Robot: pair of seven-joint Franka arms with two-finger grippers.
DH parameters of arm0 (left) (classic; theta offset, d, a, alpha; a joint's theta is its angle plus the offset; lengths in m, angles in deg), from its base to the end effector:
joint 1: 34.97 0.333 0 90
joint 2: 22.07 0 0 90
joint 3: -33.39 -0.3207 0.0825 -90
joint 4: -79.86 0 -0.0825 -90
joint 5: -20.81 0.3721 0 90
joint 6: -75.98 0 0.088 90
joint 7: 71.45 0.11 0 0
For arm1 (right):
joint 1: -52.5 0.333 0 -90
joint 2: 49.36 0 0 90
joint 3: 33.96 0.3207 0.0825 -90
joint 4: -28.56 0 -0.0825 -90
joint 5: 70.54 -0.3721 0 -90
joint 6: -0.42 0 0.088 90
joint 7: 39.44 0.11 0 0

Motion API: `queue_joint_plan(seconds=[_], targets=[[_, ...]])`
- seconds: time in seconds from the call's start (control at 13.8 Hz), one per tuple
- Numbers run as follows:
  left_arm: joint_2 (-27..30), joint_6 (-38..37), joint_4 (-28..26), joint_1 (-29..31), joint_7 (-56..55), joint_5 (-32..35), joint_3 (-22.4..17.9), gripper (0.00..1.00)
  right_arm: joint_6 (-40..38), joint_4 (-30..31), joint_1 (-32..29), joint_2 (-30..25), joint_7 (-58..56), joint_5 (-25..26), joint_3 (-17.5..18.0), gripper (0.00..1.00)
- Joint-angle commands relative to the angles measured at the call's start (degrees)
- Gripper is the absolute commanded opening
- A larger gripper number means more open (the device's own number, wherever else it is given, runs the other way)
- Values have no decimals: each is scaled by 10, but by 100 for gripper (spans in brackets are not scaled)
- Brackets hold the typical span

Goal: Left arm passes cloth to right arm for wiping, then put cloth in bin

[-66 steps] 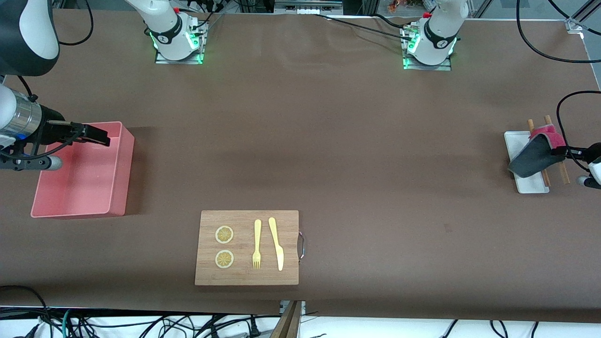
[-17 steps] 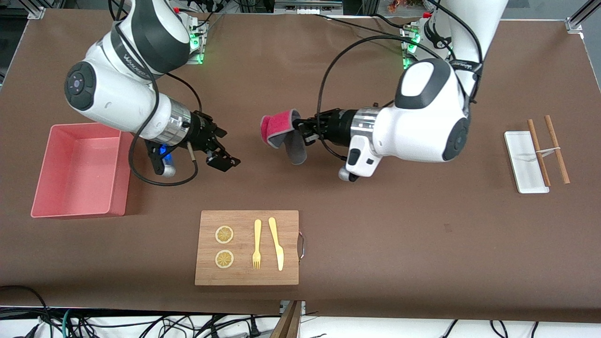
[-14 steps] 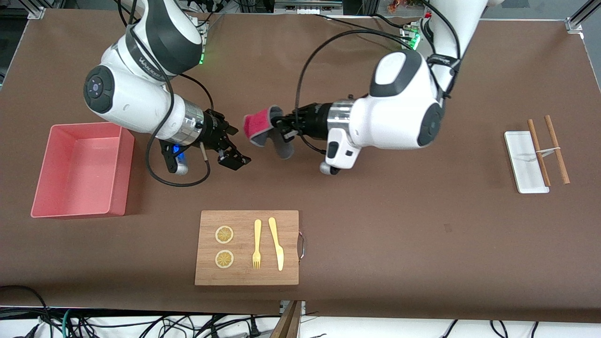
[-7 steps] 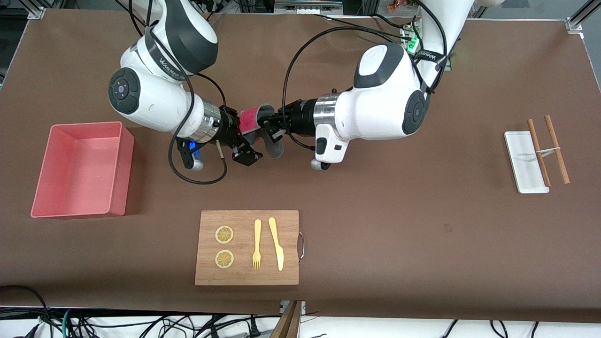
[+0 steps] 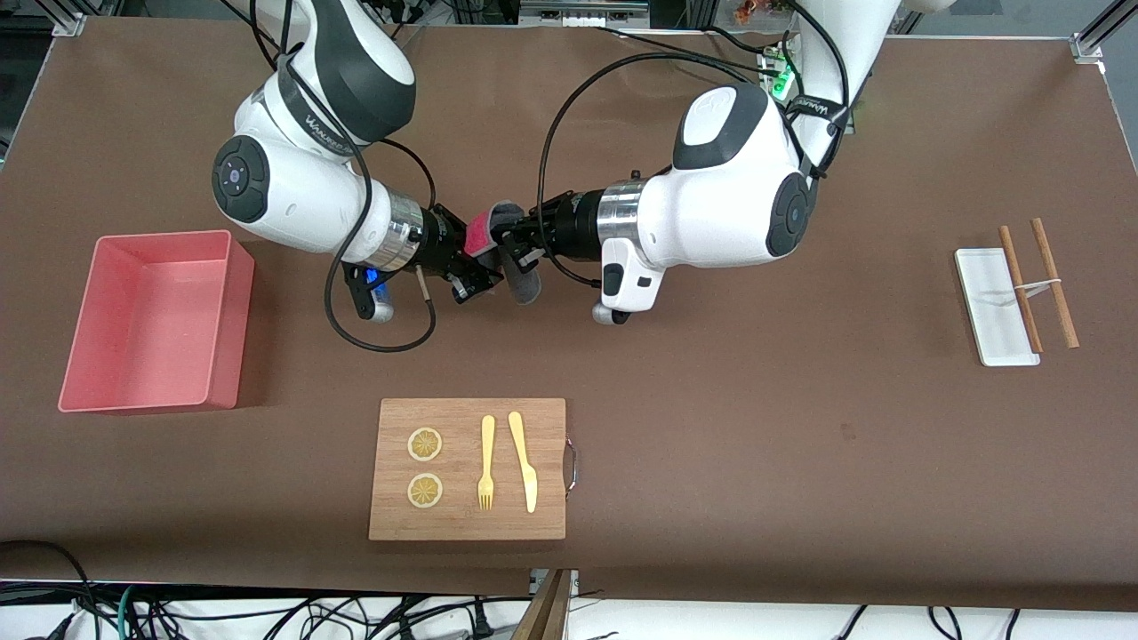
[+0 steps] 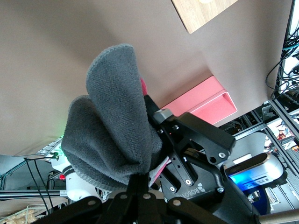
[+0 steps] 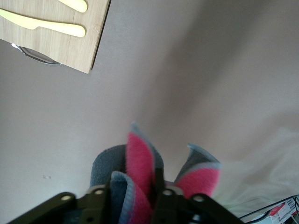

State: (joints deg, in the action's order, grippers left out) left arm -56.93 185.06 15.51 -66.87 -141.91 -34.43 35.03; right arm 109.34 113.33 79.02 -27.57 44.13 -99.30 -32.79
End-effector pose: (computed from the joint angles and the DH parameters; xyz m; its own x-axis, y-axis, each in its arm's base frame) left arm 0.5884 -0.4561 0.5106 0.5028 0.4054 -0.7634 0.8324 -0.4652 0.3012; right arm 0.5782 0.3421 0.4762 0.3874 -0.7962 -0.4647 -0.9099 -0.4112 -0.0541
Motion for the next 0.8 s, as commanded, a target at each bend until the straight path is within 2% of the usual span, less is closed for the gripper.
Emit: queue_joint_plan(seconds=[0.0,0.14,0.22,0.29,0.58,0.65,0.72], targets=[[-11,-1,20,-1,-6,-15,-2,0,-2,0,-1,-1,5,-14,1,0],[-11,-1,20,0,-6,-15,-2,0,-2,0,-2,-3,3,-14,1,0],[-10,-2,20,1,-6,-15,-2,4,-2,0,-3,-3,2,-14,1,0],[-10,-2,19,1,-6,-15,-2,15,-2,0,-3,-3,2,-14,1,0],[-6,-7,14,30,-3,-11,-3,71,-3,0,-4,-4,-2,-13,0,0],[-4,-9,13,40,1,-4,-5,99,-3,0,-4,-4,-2,-13,-1,0],[-3,-13,14,41,4,9,-6,100,-4,0,-5,-4,-4,-12,-1,0]])
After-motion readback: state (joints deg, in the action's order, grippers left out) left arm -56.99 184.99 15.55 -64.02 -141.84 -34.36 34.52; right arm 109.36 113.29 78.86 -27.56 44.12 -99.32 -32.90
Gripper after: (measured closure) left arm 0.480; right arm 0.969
